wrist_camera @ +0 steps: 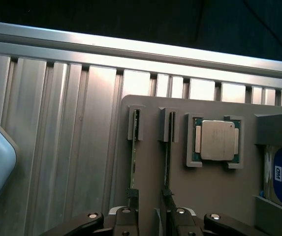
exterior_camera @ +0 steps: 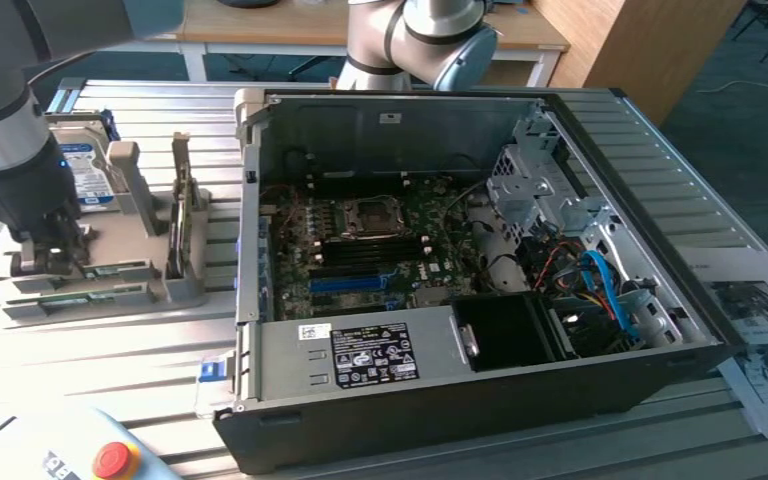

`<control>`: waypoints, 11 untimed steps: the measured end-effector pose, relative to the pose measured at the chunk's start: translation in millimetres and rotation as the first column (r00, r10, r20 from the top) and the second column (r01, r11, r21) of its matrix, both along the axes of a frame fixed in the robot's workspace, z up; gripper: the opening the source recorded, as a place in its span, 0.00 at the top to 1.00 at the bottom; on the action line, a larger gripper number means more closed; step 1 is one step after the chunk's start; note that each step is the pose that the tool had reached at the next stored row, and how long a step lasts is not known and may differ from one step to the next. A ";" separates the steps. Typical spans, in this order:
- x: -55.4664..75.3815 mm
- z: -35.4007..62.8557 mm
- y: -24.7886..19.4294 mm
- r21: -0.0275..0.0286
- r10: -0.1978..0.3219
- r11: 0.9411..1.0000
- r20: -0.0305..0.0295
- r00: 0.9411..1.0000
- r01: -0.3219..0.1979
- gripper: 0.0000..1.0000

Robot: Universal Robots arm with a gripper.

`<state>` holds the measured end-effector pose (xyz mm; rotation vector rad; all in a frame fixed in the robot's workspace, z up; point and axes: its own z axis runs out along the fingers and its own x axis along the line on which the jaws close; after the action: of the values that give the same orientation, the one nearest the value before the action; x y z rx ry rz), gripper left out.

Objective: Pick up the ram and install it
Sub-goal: 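Pick up the ram and move it above insertion slot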

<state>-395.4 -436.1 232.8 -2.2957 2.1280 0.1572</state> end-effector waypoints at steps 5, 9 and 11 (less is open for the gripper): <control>0.1 0.0 0.0 0.000 0.000 1.000 0.000 1.000 0.000 0.69; 2.7 0.1 -0.1 0.000 0.000 1.000 0.000 1.000 0.000 0.69; 5.2 0.1 0.0 0.000 0.000 1.000 0.000 1.000 0.000 0.69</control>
<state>-390.2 -436.2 232.8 -2.2958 2.1280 0.1574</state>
